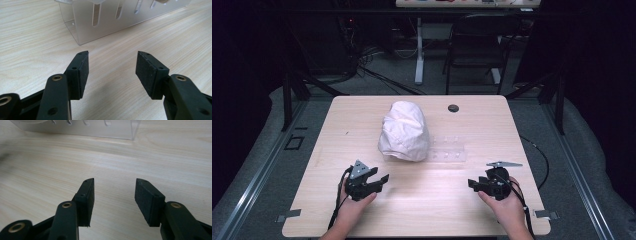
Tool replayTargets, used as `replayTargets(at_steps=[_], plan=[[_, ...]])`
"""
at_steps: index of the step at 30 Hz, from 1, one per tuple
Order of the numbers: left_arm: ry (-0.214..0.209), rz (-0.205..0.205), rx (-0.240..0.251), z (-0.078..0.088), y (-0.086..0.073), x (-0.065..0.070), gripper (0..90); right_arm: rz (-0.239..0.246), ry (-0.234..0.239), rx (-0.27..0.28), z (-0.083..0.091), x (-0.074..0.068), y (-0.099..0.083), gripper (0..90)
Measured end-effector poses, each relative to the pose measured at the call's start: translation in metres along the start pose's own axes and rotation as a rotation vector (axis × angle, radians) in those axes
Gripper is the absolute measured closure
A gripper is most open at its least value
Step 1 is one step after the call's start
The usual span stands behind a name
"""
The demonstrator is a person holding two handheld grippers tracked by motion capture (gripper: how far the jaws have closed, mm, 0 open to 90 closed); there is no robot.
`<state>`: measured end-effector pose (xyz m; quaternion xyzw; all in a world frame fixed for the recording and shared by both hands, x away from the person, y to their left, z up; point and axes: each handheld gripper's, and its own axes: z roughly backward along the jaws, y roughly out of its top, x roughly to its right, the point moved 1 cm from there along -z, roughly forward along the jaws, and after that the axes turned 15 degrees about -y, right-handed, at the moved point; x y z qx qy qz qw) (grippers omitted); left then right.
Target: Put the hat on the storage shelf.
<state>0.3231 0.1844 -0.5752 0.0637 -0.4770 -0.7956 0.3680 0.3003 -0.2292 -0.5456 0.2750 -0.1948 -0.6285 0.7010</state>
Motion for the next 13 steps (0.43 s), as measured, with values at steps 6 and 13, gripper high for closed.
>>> replayTargets(at_steps=[6,13], plan=[[0.0,0.005,0.008,0.0,0.0,-0.001,43.8,0.021,-0.089,0.15,-0.003,0.003,-0.02,51.9],[-0.006,-0.099,0.001,-0.005,0.003,0.013,41.9,0.081,-0.18,0.245,-0.005,0.011,-0.037,51.4]])
